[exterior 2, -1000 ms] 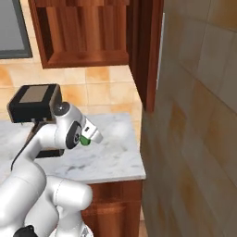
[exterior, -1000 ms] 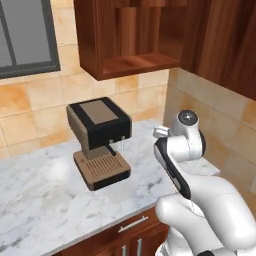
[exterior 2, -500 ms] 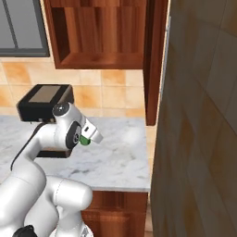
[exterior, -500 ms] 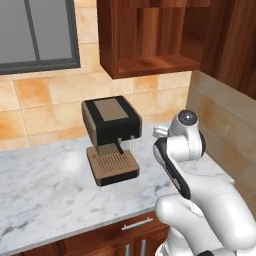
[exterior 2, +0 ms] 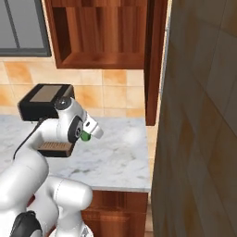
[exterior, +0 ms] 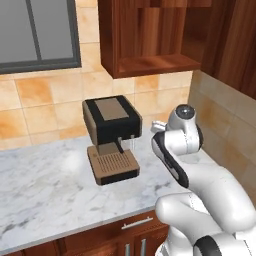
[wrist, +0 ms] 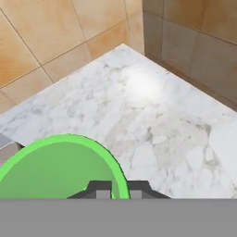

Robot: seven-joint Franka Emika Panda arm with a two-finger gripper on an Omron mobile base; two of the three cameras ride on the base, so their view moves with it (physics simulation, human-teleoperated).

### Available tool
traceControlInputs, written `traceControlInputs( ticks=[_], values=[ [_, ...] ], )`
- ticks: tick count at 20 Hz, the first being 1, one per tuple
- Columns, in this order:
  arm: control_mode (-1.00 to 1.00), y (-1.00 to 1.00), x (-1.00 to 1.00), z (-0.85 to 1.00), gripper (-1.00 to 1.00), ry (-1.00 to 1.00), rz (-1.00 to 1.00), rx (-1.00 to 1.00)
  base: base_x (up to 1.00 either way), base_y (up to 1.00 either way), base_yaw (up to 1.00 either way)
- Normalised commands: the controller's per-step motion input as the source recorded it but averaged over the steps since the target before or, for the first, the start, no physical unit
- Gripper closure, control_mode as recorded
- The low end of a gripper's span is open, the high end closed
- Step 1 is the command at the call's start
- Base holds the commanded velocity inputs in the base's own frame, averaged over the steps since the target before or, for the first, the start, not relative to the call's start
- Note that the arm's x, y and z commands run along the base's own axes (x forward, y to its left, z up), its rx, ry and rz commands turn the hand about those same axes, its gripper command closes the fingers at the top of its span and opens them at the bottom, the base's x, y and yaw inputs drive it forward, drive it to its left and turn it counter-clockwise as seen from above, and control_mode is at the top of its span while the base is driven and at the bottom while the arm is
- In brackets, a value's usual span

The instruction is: Move the cup from next to the sink to the open cabinet. Then, move the bowl with the mushroom to the fridge to clear the area for faucet cleaning.

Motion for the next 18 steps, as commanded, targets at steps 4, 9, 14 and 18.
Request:
traceControlInputs(
  ticks=[4, 9, 14, 18],
  values=[
    [-1.0, 0.0, 0.06, 1.0, 1.0, 0.0, 0.0, 0.04, 0.0, 0.0, 0.0],
    [-1.0, -0.01, -0.15, 1.0, 1.0, -0.23, 0.0, 0.07, 0.0, 0.0, 0.0],
    [-1.0, 0.0, -0.42, 1.0, 1.0, -0.44, 0.0, 0.0, 0.0, 0.0, 0.0],
    [-1.0, 0.0, -0.18, 1.0, 1.0, -0.38, -0.01, 0.02, 0.0, 0.0, 0.0]
  ],
)
